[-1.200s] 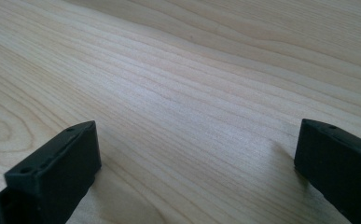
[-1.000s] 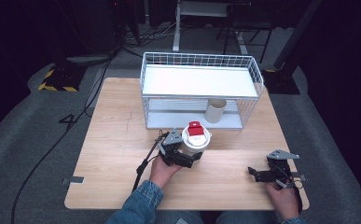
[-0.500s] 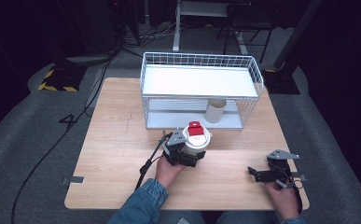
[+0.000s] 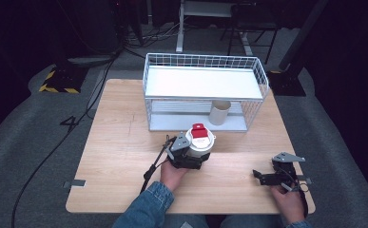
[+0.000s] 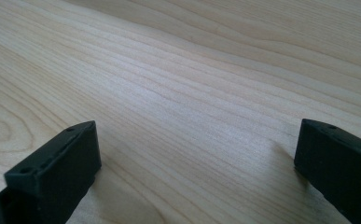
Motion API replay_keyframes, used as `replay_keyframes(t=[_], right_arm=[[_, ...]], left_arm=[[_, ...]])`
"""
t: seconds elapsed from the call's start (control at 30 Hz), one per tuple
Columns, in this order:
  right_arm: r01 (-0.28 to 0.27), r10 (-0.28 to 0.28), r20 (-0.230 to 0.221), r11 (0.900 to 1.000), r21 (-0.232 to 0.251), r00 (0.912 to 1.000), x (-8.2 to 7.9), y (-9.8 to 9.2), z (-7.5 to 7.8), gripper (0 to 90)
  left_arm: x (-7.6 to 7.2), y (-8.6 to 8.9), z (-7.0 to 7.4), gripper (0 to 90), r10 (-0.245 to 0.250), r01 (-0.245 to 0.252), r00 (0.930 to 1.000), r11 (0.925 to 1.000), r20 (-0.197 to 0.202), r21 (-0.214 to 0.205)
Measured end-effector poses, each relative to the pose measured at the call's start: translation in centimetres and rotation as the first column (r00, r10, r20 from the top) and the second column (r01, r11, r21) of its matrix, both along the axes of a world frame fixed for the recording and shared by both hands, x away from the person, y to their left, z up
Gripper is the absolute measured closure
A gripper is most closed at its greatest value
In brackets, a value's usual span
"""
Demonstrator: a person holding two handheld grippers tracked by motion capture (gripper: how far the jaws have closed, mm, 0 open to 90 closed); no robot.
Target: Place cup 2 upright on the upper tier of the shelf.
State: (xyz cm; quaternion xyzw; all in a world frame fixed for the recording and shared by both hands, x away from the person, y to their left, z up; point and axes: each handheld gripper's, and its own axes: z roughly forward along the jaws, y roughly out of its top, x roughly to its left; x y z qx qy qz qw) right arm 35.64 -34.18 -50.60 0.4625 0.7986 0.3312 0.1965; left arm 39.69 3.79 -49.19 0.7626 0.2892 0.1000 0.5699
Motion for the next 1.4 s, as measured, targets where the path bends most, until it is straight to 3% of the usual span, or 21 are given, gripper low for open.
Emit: replay_keyframes(t=[0.97, 1.4], right_arm=[[0.000, 0.000, 0.000, 1.0000, 0.000, 1.0000, 0.0, 0.0, 0.0, 0.5], [0.000, 0.000, 0.000, 1.0000, 0.000, 1.0000, 0.0, 0.0, 0.0, 0.5]], left_arm=[[-0.1, -0.1, 0.2, 11.8, 0.016, -0.016, 0.9998, 0.9998, 0.014, 0.014], [-0.4, 0.3, 1.9, 12.3, 0.006, -0.006, 0.9993, 1.0000, 0.036, 0.003]])
